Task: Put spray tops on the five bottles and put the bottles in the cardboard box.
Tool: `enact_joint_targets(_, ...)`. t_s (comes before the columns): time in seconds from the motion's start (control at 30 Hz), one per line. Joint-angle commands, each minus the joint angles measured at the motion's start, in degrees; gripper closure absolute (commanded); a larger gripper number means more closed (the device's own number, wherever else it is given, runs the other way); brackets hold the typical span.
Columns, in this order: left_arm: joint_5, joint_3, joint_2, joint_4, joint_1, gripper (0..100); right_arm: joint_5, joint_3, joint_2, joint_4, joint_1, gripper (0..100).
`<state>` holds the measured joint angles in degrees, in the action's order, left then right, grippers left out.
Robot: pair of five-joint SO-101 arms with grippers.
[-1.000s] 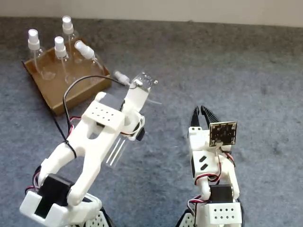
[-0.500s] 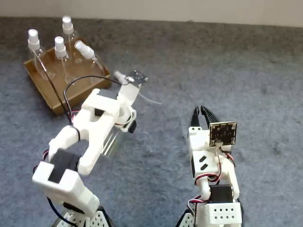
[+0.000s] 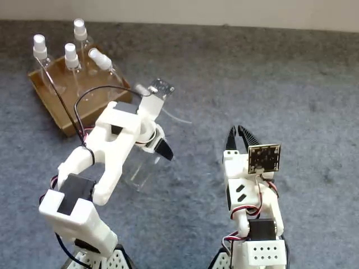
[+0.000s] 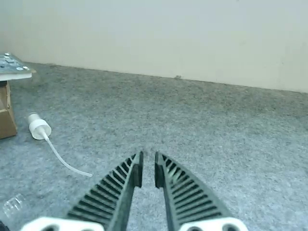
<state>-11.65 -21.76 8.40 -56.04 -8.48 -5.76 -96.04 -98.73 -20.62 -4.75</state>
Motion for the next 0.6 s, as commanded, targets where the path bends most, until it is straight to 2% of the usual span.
enact_joint_targets(0.0,-0.35,3.21,-0.75,-4.04,0.13,61,-0.7,-8.84,-0.04,-0.48,0.48,95.7)
enact_joint_targets(0.4,-0.53,0.92,0.04,-4.75,-0.04,61,-0.7,-8.84,-0.04,-0.48,0.48,95.7)
enact_joint_targets(0.57,-0.53,-2.95,-0.13,-0.09,-0.66,61,-0.7,-8.84,-0.04,-0.48,0.48,95.7)
